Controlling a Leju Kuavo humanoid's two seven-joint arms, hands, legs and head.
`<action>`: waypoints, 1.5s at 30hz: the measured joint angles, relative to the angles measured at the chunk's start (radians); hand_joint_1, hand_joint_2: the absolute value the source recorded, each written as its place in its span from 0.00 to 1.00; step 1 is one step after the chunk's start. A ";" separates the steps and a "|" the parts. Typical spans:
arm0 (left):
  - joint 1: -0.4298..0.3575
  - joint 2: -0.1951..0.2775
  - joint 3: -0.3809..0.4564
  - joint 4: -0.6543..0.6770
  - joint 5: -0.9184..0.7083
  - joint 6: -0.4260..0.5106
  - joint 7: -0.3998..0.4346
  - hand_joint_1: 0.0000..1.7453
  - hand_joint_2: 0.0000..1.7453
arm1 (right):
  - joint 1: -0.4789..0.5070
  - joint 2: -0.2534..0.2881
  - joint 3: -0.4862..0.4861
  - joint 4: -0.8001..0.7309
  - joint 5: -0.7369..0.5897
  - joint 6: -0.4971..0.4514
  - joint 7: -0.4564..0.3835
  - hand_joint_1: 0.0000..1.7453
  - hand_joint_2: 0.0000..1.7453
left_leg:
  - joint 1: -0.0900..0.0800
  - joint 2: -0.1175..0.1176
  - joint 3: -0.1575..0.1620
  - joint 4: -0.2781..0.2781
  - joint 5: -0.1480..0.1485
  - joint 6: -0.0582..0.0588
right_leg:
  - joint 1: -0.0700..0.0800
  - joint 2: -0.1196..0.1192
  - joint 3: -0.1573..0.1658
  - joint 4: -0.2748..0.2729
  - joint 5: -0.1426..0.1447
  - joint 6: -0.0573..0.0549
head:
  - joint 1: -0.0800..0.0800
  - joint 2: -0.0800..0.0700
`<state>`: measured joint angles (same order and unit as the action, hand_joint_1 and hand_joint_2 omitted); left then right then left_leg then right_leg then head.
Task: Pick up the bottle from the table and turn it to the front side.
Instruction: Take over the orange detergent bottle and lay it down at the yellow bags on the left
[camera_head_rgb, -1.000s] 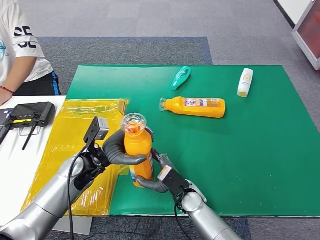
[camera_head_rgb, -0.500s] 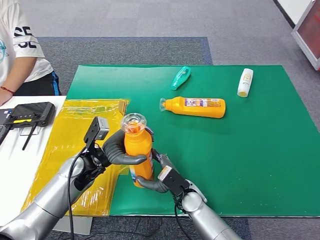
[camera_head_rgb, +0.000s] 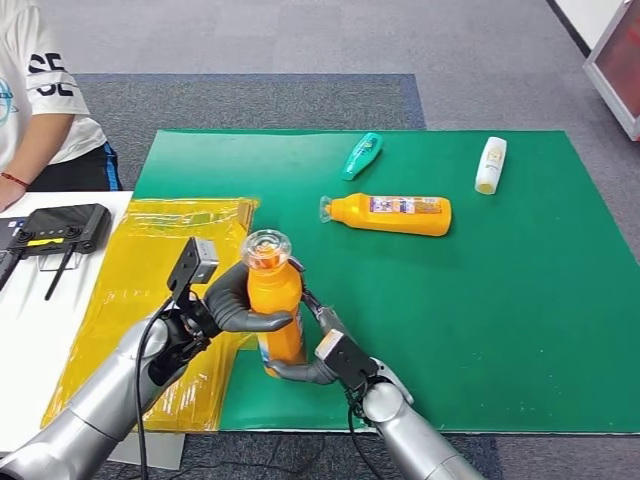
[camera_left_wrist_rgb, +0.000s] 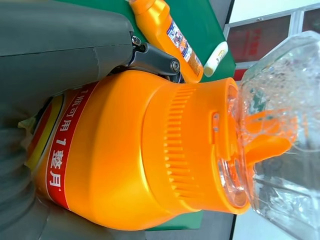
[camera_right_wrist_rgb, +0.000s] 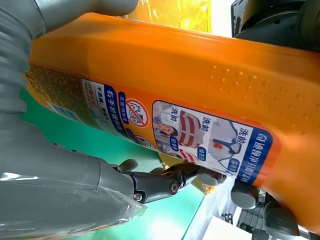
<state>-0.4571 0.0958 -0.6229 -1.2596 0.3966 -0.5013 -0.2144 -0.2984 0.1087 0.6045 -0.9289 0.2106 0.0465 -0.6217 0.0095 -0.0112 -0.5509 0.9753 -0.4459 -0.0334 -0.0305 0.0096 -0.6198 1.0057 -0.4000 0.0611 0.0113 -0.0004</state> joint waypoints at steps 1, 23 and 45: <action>0.000 0.000 0.000 0.000 0.000 0.000 0.000 1.00 1.00 | 0.000 0.000 0.000 0.000 0.000 0.000 0.001 0.00 1.00 | 0.000 0.000 0.000 0.000 0.000 0.000 | 0.000 0.000 0.000 0.000 0.000 0.000 | 0.000 0.000; -0.062 0.059 0.043 -0.065 -0.169 0.068 0.013 1.00 1.00 | -0.009 -0.002 -0.002 0.012 0.031 -0.055 0.021 0.00 1.00 | 0.000 0.000 0.000 0.000 0.001 -0.001 | 0.000 0.000 -0.001 0.000 0.001 0.000 | 0.000 0.000; -0.220 0.117 -0.020 -0.021 -0.312 0.045 0.148 1.00 1.00 | -0.039 -0.002 -0.013 0.084 0.182 -0.253 0.061 0.00 1.00 | 0.000 0.000 -0.002 0.000 0.003 -0.002 | 0.000 0.000 -0.003 0.000 0.004 0.001 | 0.000 0.000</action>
<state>-0.6775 0.2132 -0.6426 -1.2810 0.0844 -0.4562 -0.0660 -0.3373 0.1065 0.5918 -0.8446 0.3928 -0.2066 -0.5611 0.0095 -0.0111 -0.5530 0.9755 -0.4425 -0.0352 -0.0305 0.0100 -0.6231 1.0058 -0.3965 0.0616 0.0112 -0.0004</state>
